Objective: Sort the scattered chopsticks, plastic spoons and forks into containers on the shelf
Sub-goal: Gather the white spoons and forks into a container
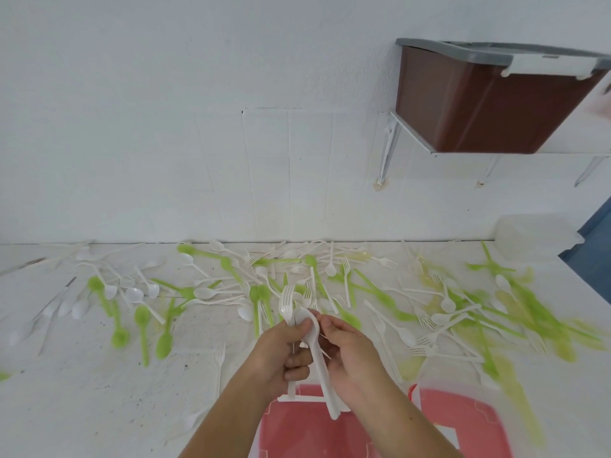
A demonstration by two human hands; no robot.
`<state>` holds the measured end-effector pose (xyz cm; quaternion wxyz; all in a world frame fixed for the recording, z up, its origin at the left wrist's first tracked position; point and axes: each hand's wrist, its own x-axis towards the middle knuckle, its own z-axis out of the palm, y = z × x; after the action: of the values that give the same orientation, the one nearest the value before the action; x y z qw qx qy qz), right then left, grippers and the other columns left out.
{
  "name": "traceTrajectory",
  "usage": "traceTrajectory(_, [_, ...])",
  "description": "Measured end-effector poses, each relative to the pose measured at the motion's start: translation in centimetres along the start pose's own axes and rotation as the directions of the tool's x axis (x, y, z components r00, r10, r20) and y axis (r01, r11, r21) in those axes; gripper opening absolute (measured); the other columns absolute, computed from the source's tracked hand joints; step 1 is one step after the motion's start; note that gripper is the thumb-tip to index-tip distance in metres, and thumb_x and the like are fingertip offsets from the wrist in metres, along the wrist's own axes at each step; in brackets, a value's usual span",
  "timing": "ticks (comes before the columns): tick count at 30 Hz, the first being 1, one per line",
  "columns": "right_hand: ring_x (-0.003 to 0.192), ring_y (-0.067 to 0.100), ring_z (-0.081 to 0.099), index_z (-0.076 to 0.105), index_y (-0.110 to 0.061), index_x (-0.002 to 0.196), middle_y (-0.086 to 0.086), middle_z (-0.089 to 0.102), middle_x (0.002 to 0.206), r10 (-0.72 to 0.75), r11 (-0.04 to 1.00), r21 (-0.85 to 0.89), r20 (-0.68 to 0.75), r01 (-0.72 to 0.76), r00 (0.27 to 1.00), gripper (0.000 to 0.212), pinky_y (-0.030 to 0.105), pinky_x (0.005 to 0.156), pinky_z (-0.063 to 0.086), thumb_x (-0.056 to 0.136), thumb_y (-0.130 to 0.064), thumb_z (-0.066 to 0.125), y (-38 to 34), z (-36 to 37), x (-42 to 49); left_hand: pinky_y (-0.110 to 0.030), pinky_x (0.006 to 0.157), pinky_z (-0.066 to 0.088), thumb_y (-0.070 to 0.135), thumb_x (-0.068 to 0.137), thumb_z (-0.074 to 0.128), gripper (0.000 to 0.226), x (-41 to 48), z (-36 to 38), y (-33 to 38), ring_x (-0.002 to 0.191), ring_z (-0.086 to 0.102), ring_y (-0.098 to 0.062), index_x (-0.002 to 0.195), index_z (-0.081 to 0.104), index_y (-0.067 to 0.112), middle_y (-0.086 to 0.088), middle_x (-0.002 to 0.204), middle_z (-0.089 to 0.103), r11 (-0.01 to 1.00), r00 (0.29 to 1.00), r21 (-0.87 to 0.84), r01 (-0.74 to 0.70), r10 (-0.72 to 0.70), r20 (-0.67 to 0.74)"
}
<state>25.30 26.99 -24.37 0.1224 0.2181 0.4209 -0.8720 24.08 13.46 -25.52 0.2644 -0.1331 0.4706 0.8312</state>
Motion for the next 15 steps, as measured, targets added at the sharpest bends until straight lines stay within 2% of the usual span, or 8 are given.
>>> traceTrajectory(3, [0.095, 0.032, 0.075, 0.077, 0.004, 0.103, 0.018, 0.077, 0.109, -0.037, 0.997, -0.062, 0.044, 0.039, 0.998, 0.017, 0.041, 0.08, 0.061, 0.096, 0.004, 0.061, -0.1, -0.4, 0.3, -0.018, 0.035, 0.015, 0.012, 0.098, 0.06, 0.012, -0.1, -0.1, -0.1, 0.04, 0.023, -0.006, 0.106, 0.065, 0.006, -0.002, 0.069, 0.048, 0.996, 1.0, -0.083, 0.025, -0.027, -0.012])
traceTrajectory(5, [0.091, 0.029, 0.074, 0.075, -0.005, 0.094, 0.012, 0.077, 0.103, -0.123, 0.957, -0.263, 0.028, 0.126, 0.992, 0.012, 0.043, 0.083, 0.06, 0.09, 0.004, 0.068, -0.1, -0.9, 0.3, -0.02, 0.037, 0.012, 0.014, 0.096, 0.06, 0.016, -0.1, -0.3, 0.0, 0.04, 0.021, -0.006, 0.1, 0.072, 0.004, 0.0, 0.067, 0.05, 0.995, 0.999, -0.093, 0.02, -0.022, -0.025])
traceTrajectory(6, [0.085, 0.022, 0.072, 0.071, -0.013, 0.093, 0.008, 0.076, 0.102, -0.157, 0.886, -0.434, 0.052, 0.164, 0.986, 0.015, 0.038, 0.077, 0.059, 0.086, 0.0, 0.071, -0.2, -1.2, 0.1, -0.019, 0.037, 0.011, 0.015, 0.1, 0.057, 0.023, 0.0, -0.4, 0.2, 0.04, 0.021, -0.005, 0.102, 0.076, 0.002, 0.001, 0.068, 0.055, 0.995, 1.0, -0.098, 0.014, -0.016, -0.021])
traceTrajectory(8, [0.074, 0.011, 0.067, 0.061, -0.03, 0.101, -0.001, 0.07, 0.102, -0.078, 0.625, -0.764, 0.143, 0.16, 0.987, 0.032, 0.029, 0.067, 0.055, 0.078, -0.011, 0.07, 0.1, -1.8, -0.3, -0.018, 0.033, 0.015, 0.018, 0.105, 0.051, 0.033, 0.2, -0.4, 0.5, 0.039, 0.021, -0.005, 0.114, 0.075, -0.003, -0.006, 0.086, 0.063, 0.995, 1.0, -0.105, 0.004, -0.005, -0.009])
traceTrajectory(10, [0.068, 0.008, 0.068, 0.059, -0.035, 0.106, -0.003, 0.072, 0.092, 0.08, 0.426, -0.897, 0.168, 0.119, 0.982, 0.036, 0.031, 0.065, 0.057, 0.078, -0.012, 0.062, 0.6, -1.9, -0.8, -0.018, 0.03, 0.02, 0.019, 0.106, 0.05, 0.036, 0.4, -0.2, 0.6, 0.039, 0.022, -0.005, 0.124, 0.068, -0.007, -0.008, 0.091, 0.065, 0.997, 1.0, -0.082, -0.007, 0.005, -0.022])
traceTrajectory(11, [0.061, 0.01, 0.067, 0.063, -0.03, 0.1, -0.002, 0.072, 0.081, 0.127, 0.414, -0.906, 0.156, 0.091, 0.979, 0.029, 0.034, 0.06, 0.057, 0.08, -0.01, 0.057, 0.8, -1.8, -1.0, -0.018, 0.03, 0.02, 0.018, 0.107, 0.05, 0.037, 0.5, -0.1, 0.5, 0.038, 0.022, -0.006, 0.129, 0.062, -0.009, -0.004, 0.081, 0.068, 0.998, 1.0, -0.056, -0.006, 0.004, -0.026])
traceTrajectory(12, [0.054, 0.015, 0.063, 0.066, -0.021, 0.091, 0.0, 0.07, 0.07, 0.16, 0.463, -0.885, 0.141, 0.052, 0.977, 0.023, 0.033, 0.055, 0.051, 0.08, -0.006, 0.053, 0.8, -1.6, -1.1, -0.018, 0.03, 0.02, 0.017, 0.107, 0.049, 0.037, 0.5, 0.0, 0.4, 0.038, 0.022, -0.006, 0.132, 0.057, -0.008, -0.001, 0.073, 0.069, 1.0, 1.0, -0.01, 0.002, -0.002, -0.022])
traceTrajectory(15, [0.045, 0.021, 0.046, 0.062, -0.006, 0.085, 0.008, 0.053, 0.057, 0.257, 0.685, -0.717, 0.072, -0.129, 0.964, 0.008, 0.031, 0.05, 0.041, 0.09, -0.003, 0.057, 0.9, -1.6, -1.0, -0.02, 0.034, 0.02, 0.018, 0.106, 0.052, 0.031, 0.2, -0.5, 0.6, 0.043, 0.023, -0.01, 0.125, 0.065, -0.002, -0.009, 0.073, 0.066, 0.972, 1.0, 0.233, 0.013, -0.013, -0.003])
